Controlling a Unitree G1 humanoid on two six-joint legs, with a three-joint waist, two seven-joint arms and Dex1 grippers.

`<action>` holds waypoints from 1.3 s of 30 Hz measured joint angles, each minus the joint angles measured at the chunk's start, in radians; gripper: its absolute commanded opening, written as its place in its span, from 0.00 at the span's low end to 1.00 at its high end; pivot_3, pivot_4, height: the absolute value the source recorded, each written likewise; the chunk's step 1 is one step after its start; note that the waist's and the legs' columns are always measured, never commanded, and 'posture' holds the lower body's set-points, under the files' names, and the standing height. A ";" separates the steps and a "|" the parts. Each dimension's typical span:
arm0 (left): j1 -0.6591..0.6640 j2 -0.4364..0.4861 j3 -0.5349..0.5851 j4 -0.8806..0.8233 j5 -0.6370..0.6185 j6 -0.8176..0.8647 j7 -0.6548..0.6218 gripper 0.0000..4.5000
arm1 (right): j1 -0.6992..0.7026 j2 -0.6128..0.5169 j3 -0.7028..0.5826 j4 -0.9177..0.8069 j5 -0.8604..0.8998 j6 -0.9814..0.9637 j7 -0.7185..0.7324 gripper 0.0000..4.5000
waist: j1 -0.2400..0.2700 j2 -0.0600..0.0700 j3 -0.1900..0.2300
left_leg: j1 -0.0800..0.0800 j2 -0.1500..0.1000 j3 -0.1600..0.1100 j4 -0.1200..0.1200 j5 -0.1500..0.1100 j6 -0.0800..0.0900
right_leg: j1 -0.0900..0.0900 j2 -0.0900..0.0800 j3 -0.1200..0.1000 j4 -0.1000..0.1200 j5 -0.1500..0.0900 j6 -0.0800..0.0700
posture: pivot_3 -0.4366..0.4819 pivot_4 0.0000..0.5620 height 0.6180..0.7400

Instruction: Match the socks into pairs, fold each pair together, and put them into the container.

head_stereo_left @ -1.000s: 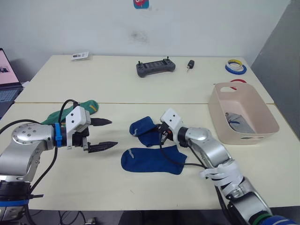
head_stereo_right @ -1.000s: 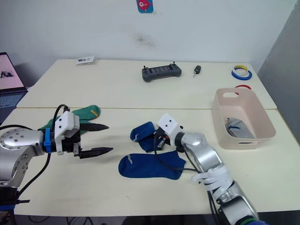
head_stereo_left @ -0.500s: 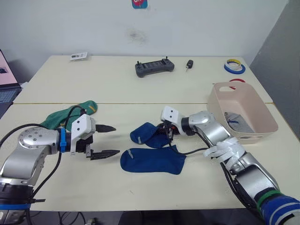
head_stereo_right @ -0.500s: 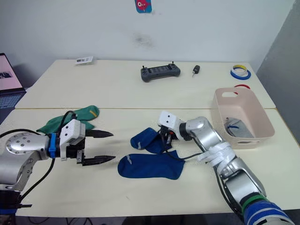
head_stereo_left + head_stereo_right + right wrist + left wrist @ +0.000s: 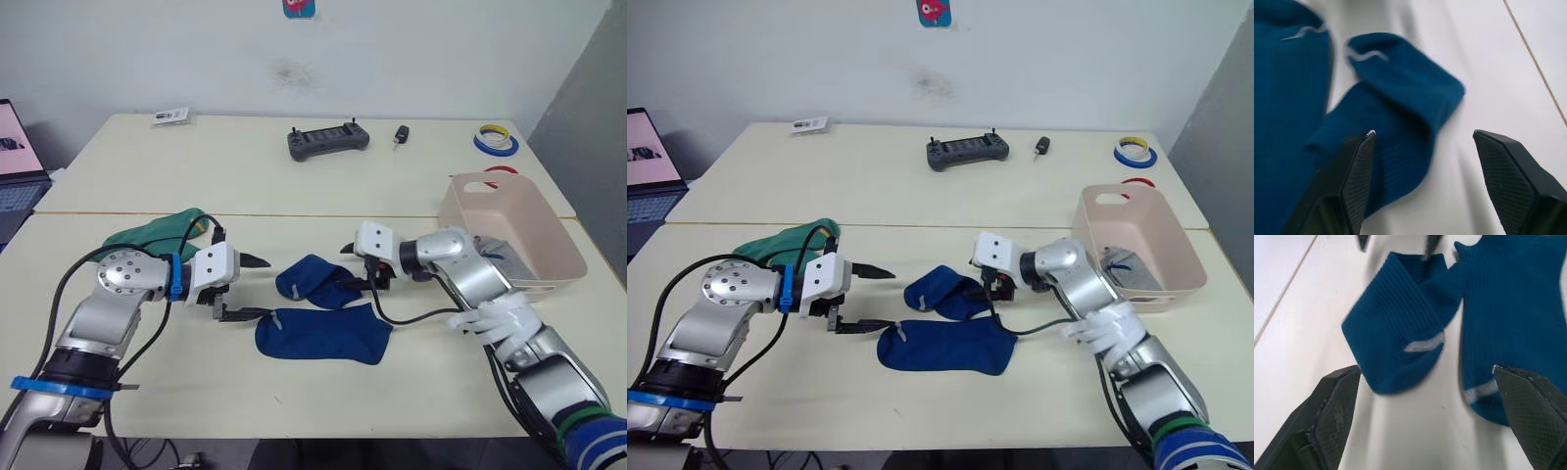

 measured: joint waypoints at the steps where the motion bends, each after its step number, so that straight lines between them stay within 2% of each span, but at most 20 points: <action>1: -0.020 -0.011 -0.011 0.031 0.019 -0.037 -0.001 1.00 | 0.030 -0.015 -0.013 -0.058 0.020 0.024 0.006 0.76 | 0.000 0.000 0.000 | 0.000 0.000 0.000 0.000 0.000 0.000 | 0.000 0.000 0.000 0.000 0.000 0.000 | 0.48 0.27 1.00; 7: -0.091 -0.051 -0.063 0.189 0.107 -0.248 -0.016 1.00 | 0.120 -0.024 -0.066 -0.369 0.135 0.195 -0.006 0.76 | -0.005 0.000 0.000 | 0.000 0.000 -0.001 0.000 0.000 0.000 | 0.000 0.001 0.000 0.001 0.000 0.000 | 0.48 0.27 1.00; 10: -0.121 -0.067 -0.078 0.276 0.147 -0.345 -0.012 0.87 | 0.143 -0.027 -0.068 -0.460 0.165 0.261 -0.029 0.77 | -0.001 0.000 0.000 | 0.000 -0.001 -0.002 0.001 0.000 0.000 | 0.001 0.000 0.000 0.000 0.000 0.000 | 0.48 0.27 1.00; 18: -0.166 -0.147 -0.115 0.389 0.210 -0.476 0.032 0.32 | 0.169 -0.031 -0.069 -0.545 0.217 0.343 -0.087 0.77 | -0.001 0.000 0.000 | 0.000 -0.001 -0.002 0.001 0.000 0.000 | 0.003 0.000 -0.001 -0.001 0.000 0.000 | 0.48 0.27 1.00; 22: -0.167 -0.152 -0.126 0.410 0.213 -0.498 0.031 0.03 | 0.185 -0.051 -0.069 -0.576 0.233 0.364 -0.107 0.77 | -0.001 0.000 0.000 | 0.000 -0.001 -0.003 0.001 0.000 0.000 | 0.003 0.000 -0.001 -0.001 0.000 0.000 | 0.48 0.27 1.00; 23: -0.169 -0.152 -0.126 0.417 0.216 -0.507 0.030 0.00 | 0.192 -0.055 -0.069 -0.581 0.237 0.367 -0.113 0.77 | -0.001 0.000 0.000 | 0.000 -0.001 -0.003 0.001 0.000 0.000 | 0.003 0.000 -0.001 -0.001 0.000 0.000 | 0.48 0.27 1.00; 26: -0.171 -0.152 -0.126 0.420 0.209 -0.499 0.023 0.00 | 0.210 -0.059 -0.071 -0.593 0.251 0.379 -0.129 0.77 | -0.002 0.000 0.000 | 0.000 -0.001 -0.003 0.001 0.000 0.000 | 0.003 0.000 -0.001 0.000 0.000 0.000 | 0.48 0.27 1.00; 28: -0.167 -0.151 -0.115 0.392 0.157 -0.390 -0.007 0.00 | 0.225 -0.062 -0.086 -0.603 0.256 0.386 -0.155 0.77 | -0.002 0.000 0.000 | 0.000 -0.001 -0.004 0.001 0.000 0.000 | 0.003 0.000 -0.001 0.000 0.000 0.000 | 0.48 0.27 1.00; 30: -0.161 -0.144 -0.089 0.321 0.079 -0.209 -0.037 0.00 | 0.252 -0.073 -0.108 -0.606 0.258 0.398 -0.182 0.77 | -0.003 0.000 0.000 | 0.000 -0.001 -0.004 0.001 0.000 0.000 | 0.003 0.000 -0.001 -0.001 0.000 0.000 | 0.48 0.27 1.00; 33: -0.163 -0.110 -0.034 0.186 -0.062 0.158 -0.059 0.00 | 0.294 -0.070 -0.139 -0.604 0.261 0.440 -0.242 0.77 | -0.005 0.000 0.000 | 0.000 -0.001 -0.005 0.001 0.000 0.000 | 0.004 0.000 -0.001 0.000 0.000 0.000 | 0.48 0.27 1.00; 37: -0.223 -0.074 0.005 0.110 -0.168 0.534 -0.056 0.00 | 0.314 0.008 -0.191 -0.585 0.273 0.517 -0.348 0.77 | -0.005 0.000 0.000 | 0.001 -0.001 -0.006 0.001 0.000 0.000 | 0.004 0.004 -0.001 0.000 0.000 0.000 | 0.48 0.27 1.00; 39: -0.248 -0.066 0.011 0.103 -0.189 0.637 -0.050 0.00 | 0.316 0.043 -0.208 -0.555 0.275 0.552 -0.398 0.77 | -0.005 0.000 0.000 | 0.001 -0.001 -0.005 0.001 0.000 0.000 | 0.004 0.005 0.000 0.000 0.000 0.000 | 0.48 0.27 1.00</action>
